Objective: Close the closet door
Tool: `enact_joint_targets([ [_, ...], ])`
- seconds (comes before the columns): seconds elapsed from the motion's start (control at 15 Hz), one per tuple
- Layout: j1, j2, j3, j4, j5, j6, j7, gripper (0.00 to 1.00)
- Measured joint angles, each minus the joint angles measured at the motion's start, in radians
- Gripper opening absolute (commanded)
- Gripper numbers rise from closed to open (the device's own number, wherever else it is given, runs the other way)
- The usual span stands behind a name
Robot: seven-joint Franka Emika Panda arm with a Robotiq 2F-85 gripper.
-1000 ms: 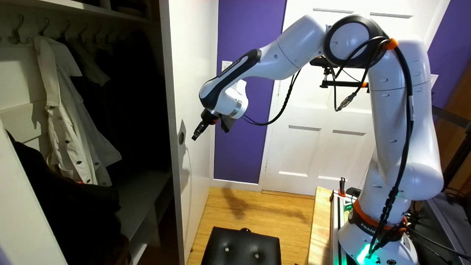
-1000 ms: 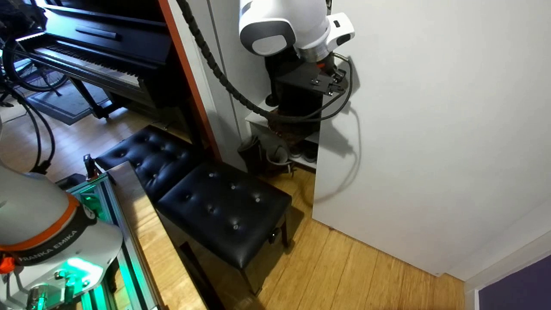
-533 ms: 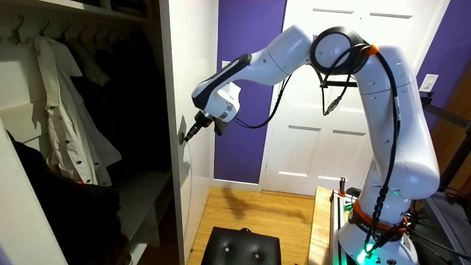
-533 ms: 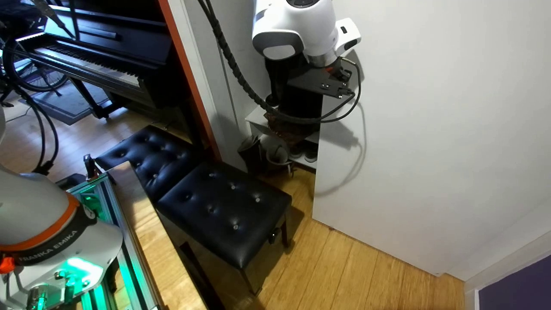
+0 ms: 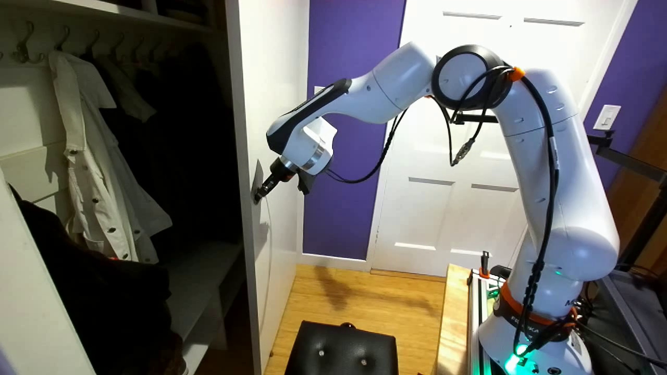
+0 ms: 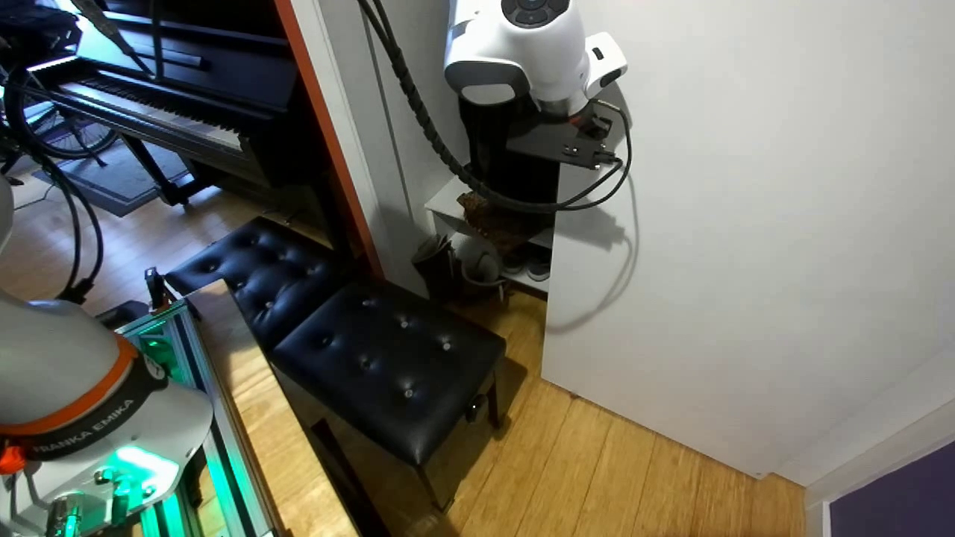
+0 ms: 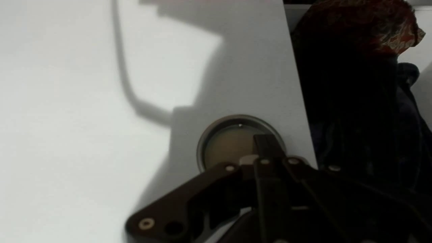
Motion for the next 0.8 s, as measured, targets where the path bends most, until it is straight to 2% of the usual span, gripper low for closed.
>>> enact_joint_targets([
  [0.33,-0.021,0.001,0.024,-0.001,0.013,0.0,-0.045,0.0],
  [0.8,-0.008,-0.003,0.027,-0.014,0.012,0.018,-0.051,0.0],
])
